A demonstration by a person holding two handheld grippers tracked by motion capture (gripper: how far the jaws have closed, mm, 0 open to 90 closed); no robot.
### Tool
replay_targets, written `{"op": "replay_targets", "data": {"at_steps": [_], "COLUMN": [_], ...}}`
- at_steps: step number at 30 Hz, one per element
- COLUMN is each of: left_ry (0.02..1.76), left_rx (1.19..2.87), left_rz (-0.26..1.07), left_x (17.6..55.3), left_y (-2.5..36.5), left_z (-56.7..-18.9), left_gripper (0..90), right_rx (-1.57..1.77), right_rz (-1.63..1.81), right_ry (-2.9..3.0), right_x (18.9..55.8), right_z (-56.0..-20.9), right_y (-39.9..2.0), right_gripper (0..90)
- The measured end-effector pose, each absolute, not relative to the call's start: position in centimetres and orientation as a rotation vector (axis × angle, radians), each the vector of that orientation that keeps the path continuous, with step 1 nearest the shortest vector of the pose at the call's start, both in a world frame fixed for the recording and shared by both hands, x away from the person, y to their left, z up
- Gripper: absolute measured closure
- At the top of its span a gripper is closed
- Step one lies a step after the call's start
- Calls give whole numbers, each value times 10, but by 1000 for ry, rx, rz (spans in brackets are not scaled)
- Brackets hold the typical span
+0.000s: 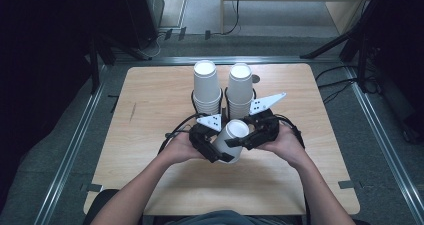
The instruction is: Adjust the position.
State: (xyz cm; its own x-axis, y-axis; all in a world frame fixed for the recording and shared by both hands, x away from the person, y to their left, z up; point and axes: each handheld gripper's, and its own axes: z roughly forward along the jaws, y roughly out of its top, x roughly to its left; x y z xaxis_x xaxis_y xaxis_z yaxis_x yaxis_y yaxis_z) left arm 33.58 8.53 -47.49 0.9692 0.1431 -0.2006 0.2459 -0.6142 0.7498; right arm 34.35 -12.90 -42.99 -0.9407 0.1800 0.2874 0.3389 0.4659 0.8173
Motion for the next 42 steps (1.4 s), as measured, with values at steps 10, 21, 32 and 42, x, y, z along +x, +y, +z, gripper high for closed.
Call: {"op": "replay_targets", "data": {"at_steps": [10,21,32,42], "left_ry": [345,369,376,364], "left_rx": [2304,2365,2474,2536], "left_rz": [-190,-138,-103,-122], "left_x": [342,349,348,343], "left_y": [102,118,123,118], "left_z": [-468,-460,-460,-465], "left_gripper": [167,167,166,165], "right_rx": [-437,-445,-458,-450], "right_rz": [-1377,-1300,-1259,-1248], "right_ry": [-2643,-2722,-2746,-2770], "right_x": [339,339,338,331], "right_z": [-439,-453,-463,-465], "right_y": [-133,-131,-131,-135], "right_gripper": [159,190,216,218]}}
